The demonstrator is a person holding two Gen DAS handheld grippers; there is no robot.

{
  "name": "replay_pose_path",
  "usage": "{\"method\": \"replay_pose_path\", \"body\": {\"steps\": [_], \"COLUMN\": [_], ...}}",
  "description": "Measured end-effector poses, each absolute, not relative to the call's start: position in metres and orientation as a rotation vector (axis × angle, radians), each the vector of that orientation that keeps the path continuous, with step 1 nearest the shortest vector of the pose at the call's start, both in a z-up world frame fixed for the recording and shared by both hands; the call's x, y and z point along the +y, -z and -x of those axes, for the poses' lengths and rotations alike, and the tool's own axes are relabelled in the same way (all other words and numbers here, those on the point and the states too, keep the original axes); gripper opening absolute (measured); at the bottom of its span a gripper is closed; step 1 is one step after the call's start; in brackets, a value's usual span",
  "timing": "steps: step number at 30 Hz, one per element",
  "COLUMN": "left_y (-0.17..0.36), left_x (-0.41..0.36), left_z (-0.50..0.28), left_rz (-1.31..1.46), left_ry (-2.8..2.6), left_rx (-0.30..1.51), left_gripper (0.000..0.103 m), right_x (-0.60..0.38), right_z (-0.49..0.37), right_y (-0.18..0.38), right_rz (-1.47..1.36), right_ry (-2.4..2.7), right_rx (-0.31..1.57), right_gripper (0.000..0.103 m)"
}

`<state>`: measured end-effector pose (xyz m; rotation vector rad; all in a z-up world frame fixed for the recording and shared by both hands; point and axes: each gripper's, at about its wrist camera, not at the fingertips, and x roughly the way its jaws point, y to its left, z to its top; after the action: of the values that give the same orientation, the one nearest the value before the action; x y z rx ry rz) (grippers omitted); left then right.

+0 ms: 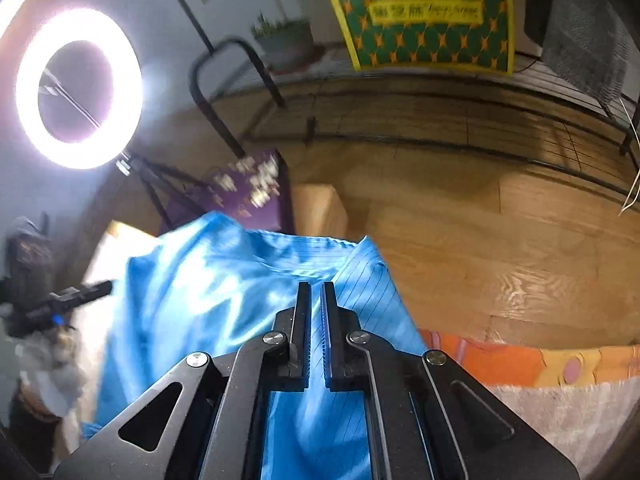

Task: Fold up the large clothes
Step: 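Lift the folded coat with both grippers and lower it onto the bed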

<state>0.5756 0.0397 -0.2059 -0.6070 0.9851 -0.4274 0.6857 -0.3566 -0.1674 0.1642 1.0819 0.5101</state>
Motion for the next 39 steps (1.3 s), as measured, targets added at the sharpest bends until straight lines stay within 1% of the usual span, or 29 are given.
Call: {"method": "replay_pose_path", "body": {"steps": [1, 3, 4, 5, 7, 10, 12, 13, 18, 19, 20, 21, 22, 26, 31, 36, 39], "left_y": [0.2, 0.188, 0.18, 0.172, 0.157, 0.134, 0.123, 0.119, 0.112, 0.114, 0.118, 0.123, 0.129, 0.152, 0.188, 0.225, 0.229], "left_x": [0.043, 0.049, 0.052, 0.055, 0.06, 0.065, 0.065, 0.064, 0.058, 0.057, 0.056, 0.056, 0.055, 0.042, 0.024, 0.014, 0.01], "left_z": [-0.566, -0.551, -0.539, -0.525, -0.501, -0.466, -0.453, -0.451, -0.462, -0.47, -0.478, -0.487, -0.497, -0.542, -0.6, -0.65, -0.674], "left_rz": [0.608, 0.607, 0.608, 0.616, 0.621, 0.598, 0.612, 0.603, 0.618, 0.632, 0.65, 0.668, 0.677, 0.631, 0.579, 0.585, 0.599], "left_ry": [0.432, 0.437, 0.436, 0.442, 0.454, 0.45, 0.458, 0.462, 0.436, 0.436, 0.436, 0.436, 0.429, 0.397, 0.406, 0.426, 0.462], "left_rx": [0.978, 0.969, 0.966, 0.968, 0.958, 0.944, 0.956, 0.964, 0.971, 0.983, 0.994, 1.006, 1.018, 1.046, 1.097, 1.152, 1.13], "left_gripper": [0.025, 0.025, 0.03, 0.041, 0.049, 0.049, 0.053, 0.057, 0.058, 0.061, 0.064, 0.065, 0.065, 0.065, 0.065, 0.065, 0.069], "right_x": [-0.367, -0.385, -0.396, -0.412, -0.435, -0.458, -0.467, -0.473, -0.484, -0.483, -0.48, -0.482, -0.48, -0.476, -0.47, -0.444, -0.433], "right_z": [-0.678, -0.665, -0.656, -0.643, -0.62, -0.577, -0.546, -0.531, -0.497, -0.496, -0.499, -0.5, -0.504, -0.528, -0.586, -0.64, -0.667], "right_y": [0.157, 0.142, 0.134, 0.124, 0.111, 0.091, 0.076, 0.071, 0.066, 0.067, 0.069, 0.071, 0.074, 0.091, 0.133, 0.175, 0.195], "right_rz": [-0.193, -0.231, -0.256, -0.3, -0.398, -0.443, -0.403, -0.401, -0.382, -0.373, -0.365, -0.36, -0.355, -0.349, -0.415, -0.338, -0.342], "right_ry": [-0.513, -0.499, -0.501, -0.496, -0.499, -0.5, -0.479, -0.468, -0.456, -0.457, -0.466, -0.471, -0.47, -0.465, -0.449, -0.474, -0.509], "right_rx": [1.052, 1.008, 0.988, 0.969, 0.956, 0.949, 0.938, 0.939, 0.944, 0.944, 0.949, 0.952, 0.951, 0.937, 0.974, 1.017, 1.049], "right_gripper": [0.024, 0.031, 0.031, 0.031, 0.031, 0.032, 0.032, 0.032, 0.032, 0.032, 0.035, 0.045, 0.052, 0.053, 0.053, 0.053, 0.053]}}
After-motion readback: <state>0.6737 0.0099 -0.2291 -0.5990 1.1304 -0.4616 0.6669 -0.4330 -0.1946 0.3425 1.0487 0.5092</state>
